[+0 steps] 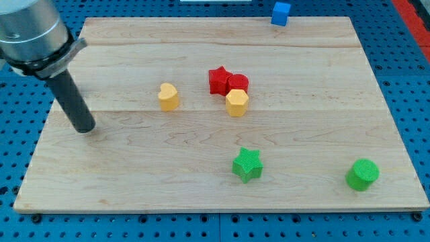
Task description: Push the yellow heart parallel left to the yellow hexagon
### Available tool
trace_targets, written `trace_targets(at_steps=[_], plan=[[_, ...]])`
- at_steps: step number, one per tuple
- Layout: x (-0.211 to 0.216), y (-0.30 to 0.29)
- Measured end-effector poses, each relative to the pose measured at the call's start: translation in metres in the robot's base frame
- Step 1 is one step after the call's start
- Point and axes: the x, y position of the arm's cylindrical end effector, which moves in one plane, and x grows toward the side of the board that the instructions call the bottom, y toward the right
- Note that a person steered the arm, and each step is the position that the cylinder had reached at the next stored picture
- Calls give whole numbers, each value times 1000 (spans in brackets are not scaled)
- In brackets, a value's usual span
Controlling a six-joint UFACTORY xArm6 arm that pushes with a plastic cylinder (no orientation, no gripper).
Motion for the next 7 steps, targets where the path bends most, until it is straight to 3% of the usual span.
trace_targets(at_steps=[2, 4, 6, 7], plan=[[0, 24], [-7, -24], [-75, -35], [-85, -22]])
